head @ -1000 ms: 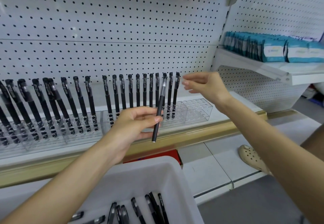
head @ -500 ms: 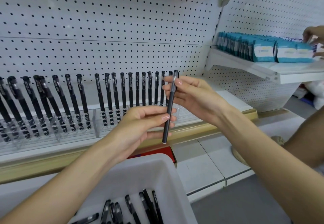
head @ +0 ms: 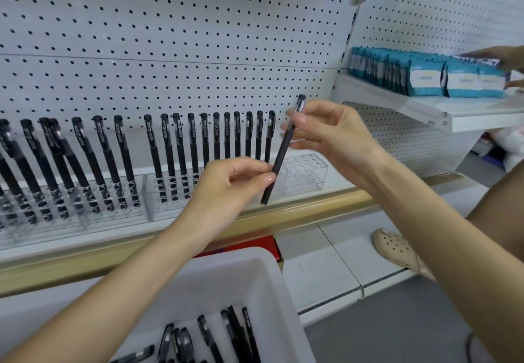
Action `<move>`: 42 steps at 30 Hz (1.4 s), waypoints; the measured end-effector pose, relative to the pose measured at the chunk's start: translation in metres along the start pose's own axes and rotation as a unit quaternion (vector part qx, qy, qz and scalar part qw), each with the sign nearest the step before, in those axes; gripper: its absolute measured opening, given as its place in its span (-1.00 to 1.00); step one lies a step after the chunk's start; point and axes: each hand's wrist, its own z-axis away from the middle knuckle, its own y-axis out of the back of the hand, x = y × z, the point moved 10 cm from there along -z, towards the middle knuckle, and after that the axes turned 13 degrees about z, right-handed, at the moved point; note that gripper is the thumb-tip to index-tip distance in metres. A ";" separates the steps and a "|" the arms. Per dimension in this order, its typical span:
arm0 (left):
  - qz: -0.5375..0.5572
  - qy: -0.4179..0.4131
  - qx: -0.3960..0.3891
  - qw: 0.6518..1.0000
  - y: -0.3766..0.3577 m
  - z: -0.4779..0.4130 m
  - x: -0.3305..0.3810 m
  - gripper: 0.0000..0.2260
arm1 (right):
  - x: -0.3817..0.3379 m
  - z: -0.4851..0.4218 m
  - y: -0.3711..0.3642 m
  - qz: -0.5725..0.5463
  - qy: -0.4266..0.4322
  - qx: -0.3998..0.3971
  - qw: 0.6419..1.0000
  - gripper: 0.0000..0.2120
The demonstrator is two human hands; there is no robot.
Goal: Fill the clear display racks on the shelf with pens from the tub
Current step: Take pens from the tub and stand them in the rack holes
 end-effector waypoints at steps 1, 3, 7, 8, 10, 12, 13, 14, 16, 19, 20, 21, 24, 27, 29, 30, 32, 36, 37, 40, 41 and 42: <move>-0.097 -0.059 0.015 0.993 0.006 -0.001 0.010 -0.89 | -0.004 -0.004 0.011 0.005 0.005 0.017 1.000 -0.81; -0.284 -0.154 0.015 0.946 0.008 0.004 0.028 -0.76 | -0.010 -0.012 0.035 0.012 0.013 0.055 0.998 -0.82; -0.457 -0.150 -0.048 0.875 -0.001 0.007 0.016 -0.52 | -0.001 -0.024 0.059 0.057 0.024 0.108 0.992 -0.77; -0.478 -0.144 -0.057 0.865 -0.003 0.007 0.009 -0.49 | 0.004 -0.026 0.059 0.071 0.025 0.113 0.991 -0.76; -0.501 -0.138 -0.068 0.852 -0.006 0.007 0.002 -0.45 | 0.013 -0.029 0.059 0.084 0.028 0.124 0.988 -0.76; -0.507 -0.133 -0.072 0.849 -0.007 0.007 -0.002 -0.42 | 0.019 -0.032 0.059 0.088 0.029 0.136 0.986 -0.74; -0.509 -0.134 -0.073 0.847 -0.007 0.007 -0.004 -0.42 | 0.021 -0.033 0.058 0.095 0.029 0.136 0.986 -0.73; -0.514 -0.136 -0.073 0.844 -0.008 0.006 -0.005 -0.41 | 0.023 -0.035 0.055 0.102 0.029 0.134 0.985 -0.72; -0.525 -0.138 -0.070 0.837 -0.007 0.004 -0.008 -0.43 | 0.023 -0.037 0.053 0.100 0.034 0.135 0.985 -0.73; -0.534 -0.135 -0.069 0.832 -0.006 0.003 -0.010 -0.45 | 0.015 -0.040 0.058 0.079 0.053 0.147 0.985 -0.75; -0.536 -0.132 -0.071 0.831 -0.006 0.003 -0.012 -0.46 | 0.014 -0.042 0.060 0.077 0.053 0.150 0.984 -0.76; -0.537 -0.128 -0.073 0.830 -0.005 0.002 -0.013 -0.46 | 0.015 -0.045 0.061 0.080 0.051 0.147 0.985 -0.76; -0.551 -0.123 -0.074 0.822 -0.004 0.000 -0.013 -0.51 | 0.022 -0.050 0.051 0.124 0.038 0.112 0.985 -0.80; -0.558 -0.125 -0.069 0.818 -0.003 0.000 -0.013 -0.55 | 0.030 -0.051 0.033 0.168 0.030 0.070 0.983 -0.85; -0.552 -0.126 -0.073 0.821 -0.003 0.000 -0.013 -0.54 | 0.038 -0.052 0.019 0.190 0.024 0.043 0.981 -0.82; -0.550 -0.129 -0.072 0.822 -0.003 0.000 -0.012 -0.55 | 0.042 -0.053 0.014 0.195 0.019 0.033 0.980 -0.81; -0.553 -0.133 -0.069 0.819 -0.003 0.000 -0.012 -0.56 | 0.049 -0.055 0.009 0.194 0.011 0.030 0.981 -0.79; -0.547 -0.135 -0.069 0.823 -0.002 -0.001 -0.012 -0.58 | 0.055 -0.061 0.012 0.180 0.000 0.034 0.983 -0.84; -0.545 -0.138 -0.069 0.824 -0.002 -0.001 -0.011 -0.58 | 0.056 -0.062 0.013 0.181 -0.001 0.033 0.983 -0.85; -0.533 -0.143 -0.063 0.832 -0.001 -0.001 -0.008 -0.57 | 0.058 -0.062 0.015 0.190 -0.004 0.038 0.981 -0.78; -0.527 -0.140 -0.063 0.836 -0.001 -0.001 -0.007 -0.56 | 0.059 -0.061 0.016 0.191 -0.006 0.040 0.981 -0.77; -0.521 -0.139 -0.063 0.840 -0.002 -0.001 -0.006 -0.54 | 0.059 -0.061 0.018 0.194 -0.008 0.042 0.980 -0.76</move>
